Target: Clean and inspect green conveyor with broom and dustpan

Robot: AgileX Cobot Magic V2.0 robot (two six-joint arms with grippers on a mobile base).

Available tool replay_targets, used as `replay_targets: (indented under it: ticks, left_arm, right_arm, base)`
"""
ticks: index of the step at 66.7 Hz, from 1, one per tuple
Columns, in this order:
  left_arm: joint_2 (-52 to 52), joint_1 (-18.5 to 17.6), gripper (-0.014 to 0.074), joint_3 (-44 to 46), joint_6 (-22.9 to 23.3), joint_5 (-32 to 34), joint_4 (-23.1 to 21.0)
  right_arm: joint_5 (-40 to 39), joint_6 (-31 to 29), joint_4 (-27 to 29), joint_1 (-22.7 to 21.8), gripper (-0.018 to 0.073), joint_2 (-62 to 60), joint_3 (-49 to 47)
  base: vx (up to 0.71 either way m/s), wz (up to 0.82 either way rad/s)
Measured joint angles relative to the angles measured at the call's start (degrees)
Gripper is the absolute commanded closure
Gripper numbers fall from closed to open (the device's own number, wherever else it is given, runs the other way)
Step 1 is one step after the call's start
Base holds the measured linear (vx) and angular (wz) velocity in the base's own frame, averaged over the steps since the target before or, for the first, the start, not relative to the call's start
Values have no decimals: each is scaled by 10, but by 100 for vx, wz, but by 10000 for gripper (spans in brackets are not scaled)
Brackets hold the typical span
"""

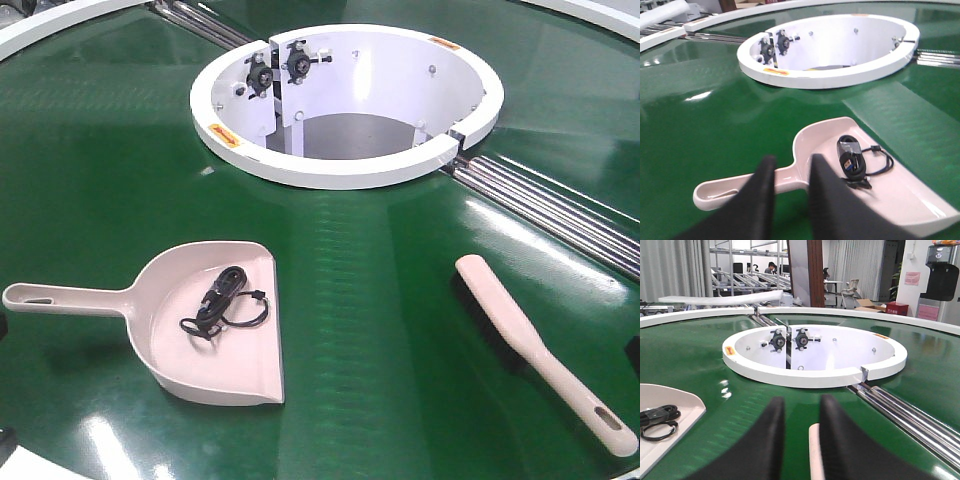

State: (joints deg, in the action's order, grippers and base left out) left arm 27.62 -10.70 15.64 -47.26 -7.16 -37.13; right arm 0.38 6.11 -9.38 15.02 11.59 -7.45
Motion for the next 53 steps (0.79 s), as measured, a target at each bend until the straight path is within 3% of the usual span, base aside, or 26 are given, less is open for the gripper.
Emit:
replay_targets:
  ticks: [53]
  left_arm:
    - [0,0,603,-1,-8,31,-2]
  right_arm:
    - [-9,0,0,0,569,0,0]
  base:
    - [0,0]
